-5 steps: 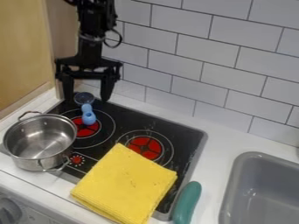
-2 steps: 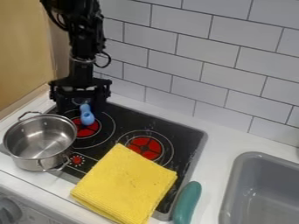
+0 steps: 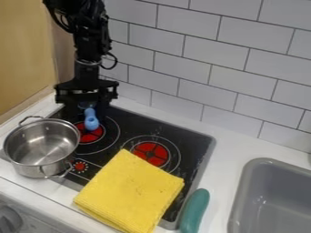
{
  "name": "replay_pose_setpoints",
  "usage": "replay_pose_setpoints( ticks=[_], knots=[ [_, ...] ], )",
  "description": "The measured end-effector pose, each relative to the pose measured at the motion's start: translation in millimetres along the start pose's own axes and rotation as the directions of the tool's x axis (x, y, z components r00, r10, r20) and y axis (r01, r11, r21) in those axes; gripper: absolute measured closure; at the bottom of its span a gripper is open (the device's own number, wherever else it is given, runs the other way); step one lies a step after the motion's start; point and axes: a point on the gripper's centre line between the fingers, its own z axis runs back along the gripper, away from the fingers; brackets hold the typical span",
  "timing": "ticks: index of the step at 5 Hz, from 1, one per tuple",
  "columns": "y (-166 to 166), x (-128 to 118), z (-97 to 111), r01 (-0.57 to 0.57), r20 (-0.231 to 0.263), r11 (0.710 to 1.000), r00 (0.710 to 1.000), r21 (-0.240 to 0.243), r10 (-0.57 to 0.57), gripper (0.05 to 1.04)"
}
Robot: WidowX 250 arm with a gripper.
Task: Move the blue spoon to the right burner
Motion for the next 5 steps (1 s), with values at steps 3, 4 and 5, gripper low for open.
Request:
replay_pose_setpoints(
  ticks=[3, 4, 5],
  knots=[
    [-1, -3, 11, 0.014, 0.029, 1.000, 0.999, -0.013, -0.014, 0.786],
    [-3, -1, 36, 0.024, 0.091, 0.999, 0.996, -0.030, -0.021, 0.787],
    [-17, -15, 55, 0.082, 0.137, 0.995, 0.988, -0.050, -0.074, 0.787]
  ],
)
